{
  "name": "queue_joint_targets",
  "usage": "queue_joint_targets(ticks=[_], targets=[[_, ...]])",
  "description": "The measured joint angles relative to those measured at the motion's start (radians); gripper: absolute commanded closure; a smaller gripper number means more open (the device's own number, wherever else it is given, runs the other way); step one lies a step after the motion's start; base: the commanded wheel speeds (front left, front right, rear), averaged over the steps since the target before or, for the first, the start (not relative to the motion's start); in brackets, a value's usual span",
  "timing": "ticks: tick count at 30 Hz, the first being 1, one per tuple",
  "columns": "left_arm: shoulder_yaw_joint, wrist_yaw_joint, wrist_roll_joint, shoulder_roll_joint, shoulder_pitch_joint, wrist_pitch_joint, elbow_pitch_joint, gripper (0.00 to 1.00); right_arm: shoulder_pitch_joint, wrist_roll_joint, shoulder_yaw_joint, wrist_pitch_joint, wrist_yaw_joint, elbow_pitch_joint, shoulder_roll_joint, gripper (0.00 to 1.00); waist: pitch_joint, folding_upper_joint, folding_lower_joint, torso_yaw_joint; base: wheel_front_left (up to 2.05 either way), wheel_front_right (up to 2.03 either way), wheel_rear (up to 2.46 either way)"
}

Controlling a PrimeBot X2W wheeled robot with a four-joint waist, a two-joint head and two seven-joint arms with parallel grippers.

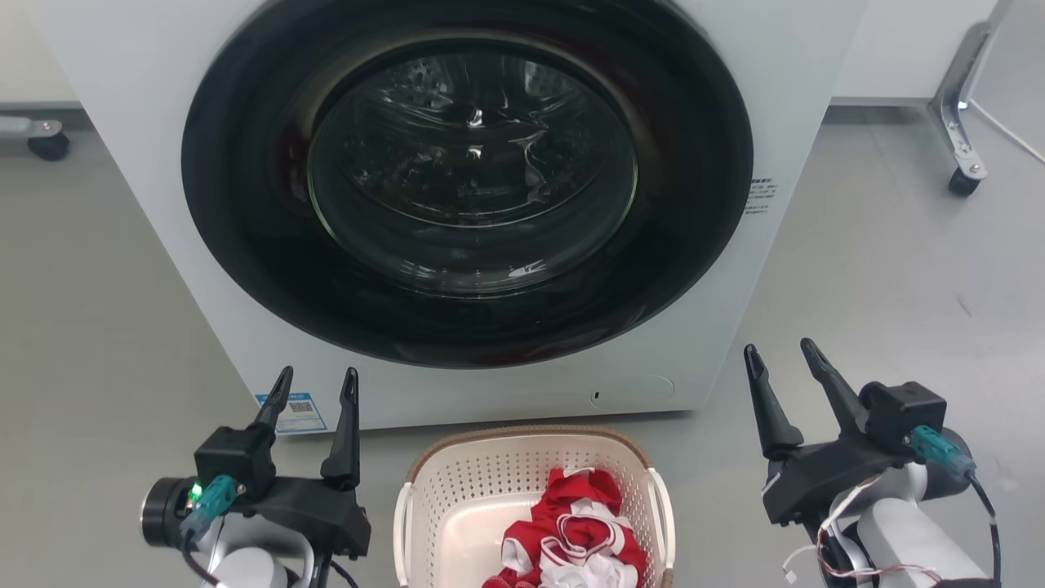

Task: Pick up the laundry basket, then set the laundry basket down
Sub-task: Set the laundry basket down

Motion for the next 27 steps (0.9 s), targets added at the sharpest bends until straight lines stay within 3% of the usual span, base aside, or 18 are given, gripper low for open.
queue_joint_targets(ticks=[10, 27], targets=[[0.031, 0.034, 0.018, 0.021, 0.162, 0.000, -0.218, 0.00, 0.169, -0.045, -0.039, 0.000, -0.053, -0.177, -0.017, 0.00, -0.036, 0.0001, 0.0001, -0.007, 0.00, 0.00, 0.00], [0.055, 0.055, 0.023, 0.024, 0.288, 0.001, -0.302, 0.00, 0.316, -0.070, -0.091, 0.000, -0.088, -0.318, -0.022, 0.00, -0.056, 0.0001, 0.0001, -0.011, 0.00, 0.00, 0.00]])
